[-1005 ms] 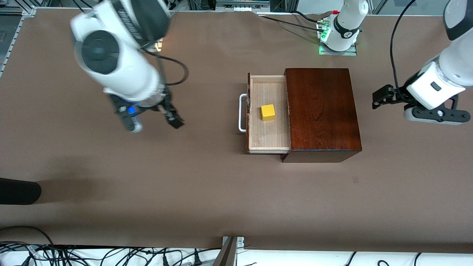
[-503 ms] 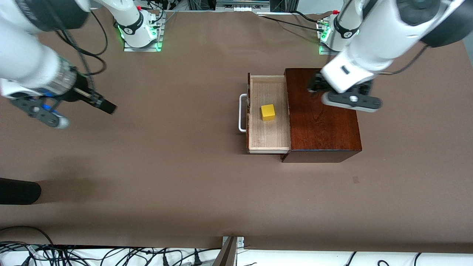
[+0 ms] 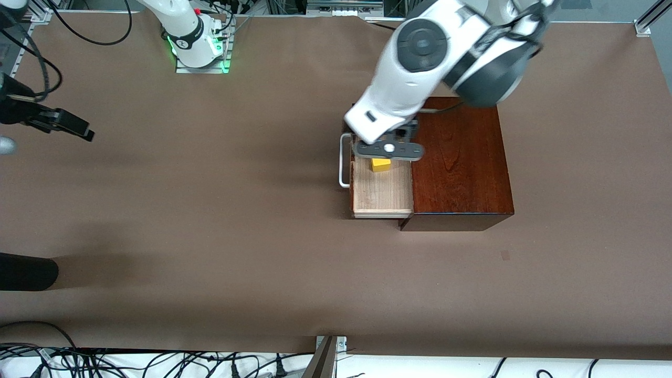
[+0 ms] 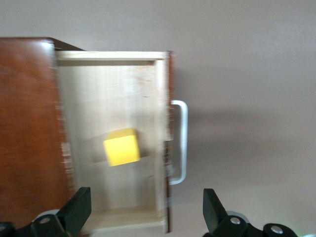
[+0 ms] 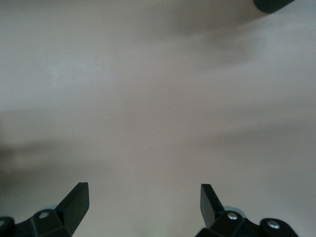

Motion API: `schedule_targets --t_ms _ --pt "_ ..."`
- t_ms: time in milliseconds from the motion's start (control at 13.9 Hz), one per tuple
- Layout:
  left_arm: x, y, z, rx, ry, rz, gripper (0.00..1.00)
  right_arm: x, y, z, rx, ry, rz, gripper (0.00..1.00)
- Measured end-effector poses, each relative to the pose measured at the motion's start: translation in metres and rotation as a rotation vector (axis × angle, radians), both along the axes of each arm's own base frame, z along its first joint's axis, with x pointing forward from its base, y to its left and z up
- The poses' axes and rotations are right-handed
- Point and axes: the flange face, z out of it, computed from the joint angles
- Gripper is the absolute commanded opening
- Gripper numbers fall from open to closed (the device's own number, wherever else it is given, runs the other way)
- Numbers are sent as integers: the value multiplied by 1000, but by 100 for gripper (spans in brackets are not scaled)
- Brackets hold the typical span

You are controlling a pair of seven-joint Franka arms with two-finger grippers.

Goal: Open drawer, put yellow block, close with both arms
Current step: 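Grasp the white drawer handle with the left gripper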

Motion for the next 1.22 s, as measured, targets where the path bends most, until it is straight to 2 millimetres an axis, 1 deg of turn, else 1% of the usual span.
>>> schedule_targets --t_ms 72,144,215,359,431,503,574,646,718,790,1005,1221 --pt "-6 -19 -14 5 -5 8 100 -2 -12 -1 -9 -6 34 100" --pt "-12 -38 -29 15 -12 20 100 -2 -16 0 -28 -10 62 100" --pt "-20 -56 -45 30 -24 31 100 -1 -11 2 -46 -15 86 100" --pt "-36 -88 -75 54 -57 32 100 0 9 6 -61 -25 123 100" --pt "-42 -102 -89 54 -75 22 100 0 15 9 -61 -32 133 100" --pt "-46 -112 -103 59 -95 8 100 -1 16 12 -62 -37 136 100" --pt "-46 -117 -117 76 -119 -8 79 -1 16 14 -62 -41 134 100" --pt "-44 -118 -126 92 -135 -20 50 -1 15 15 -62 -42 133 100" --pt "-42 -117 -131 101 -145 -33 18 -1 14 14 -62 -42 132 100" --pt "-39 -116 -132 103 -152 -53 0 0 13 14 -63 -43 131 100" --pt "-35 -113 -131 102 -156 -85 0 7 15 15 -63 -52 134 100" --pt "-32 -111 -145 112 -146 -143 0 9 19 13 -63 -49 126 100"
